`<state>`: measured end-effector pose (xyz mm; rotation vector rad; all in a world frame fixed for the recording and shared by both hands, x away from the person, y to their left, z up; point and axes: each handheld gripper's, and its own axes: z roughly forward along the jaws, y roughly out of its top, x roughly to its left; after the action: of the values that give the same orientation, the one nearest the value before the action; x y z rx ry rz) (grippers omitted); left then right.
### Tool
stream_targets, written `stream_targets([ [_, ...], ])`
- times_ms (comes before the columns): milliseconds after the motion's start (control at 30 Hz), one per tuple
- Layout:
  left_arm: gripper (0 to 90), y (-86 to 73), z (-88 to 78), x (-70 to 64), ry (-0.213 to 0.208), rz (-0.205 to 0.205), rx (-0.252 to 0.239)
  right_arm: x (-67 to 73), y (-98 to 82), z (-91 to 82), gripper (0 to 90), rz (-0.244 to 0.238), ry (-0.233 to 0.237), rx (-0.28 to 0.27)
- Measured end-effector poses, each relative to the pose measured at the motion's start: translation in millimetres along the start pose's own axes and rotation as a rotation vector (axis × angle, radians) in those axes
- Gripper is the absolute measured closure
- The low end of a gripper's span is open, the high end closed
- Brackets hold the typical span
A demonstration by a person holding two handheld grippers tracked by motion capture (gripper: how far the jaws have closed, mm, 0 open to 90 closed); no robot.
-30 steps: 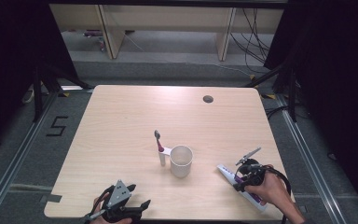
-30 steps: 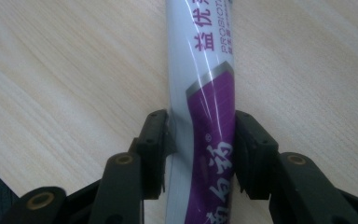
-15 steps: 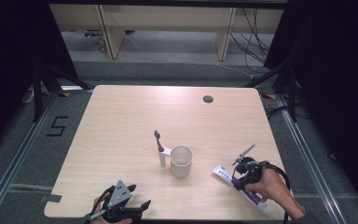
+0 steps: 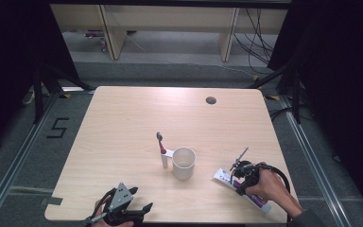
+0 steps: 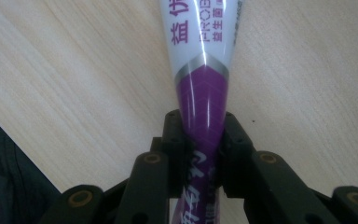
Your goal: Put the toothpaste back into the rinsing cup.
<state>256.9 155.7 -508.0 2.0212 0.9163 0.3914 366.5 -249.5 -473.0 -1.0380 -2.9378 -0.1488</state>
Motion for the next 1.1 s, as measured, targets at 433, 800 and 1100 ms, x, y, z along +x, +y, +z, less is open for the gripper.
stream_targets([
  [433, 24.7, -0.1, -1.7, -0.7, -0.004, 0.003, 0.001, 7.1, 8.7, 0.8, 76.3, -0.018, -0.042, 0.078],
  [800, 25.1, -0.3, -0.9, -1.6, -0.008, -0.009, -0.017, 14.4, 14.8, 2.7, 77.2, -0.045, -0.076, 0.111],
  [1100, 25.5, -0.1, -1.5, -0.7, -0.01, 0.0, -0.005, 12.8, 15.4, 2.6, 77.7, -0.085, -0.084, 0.104],
])
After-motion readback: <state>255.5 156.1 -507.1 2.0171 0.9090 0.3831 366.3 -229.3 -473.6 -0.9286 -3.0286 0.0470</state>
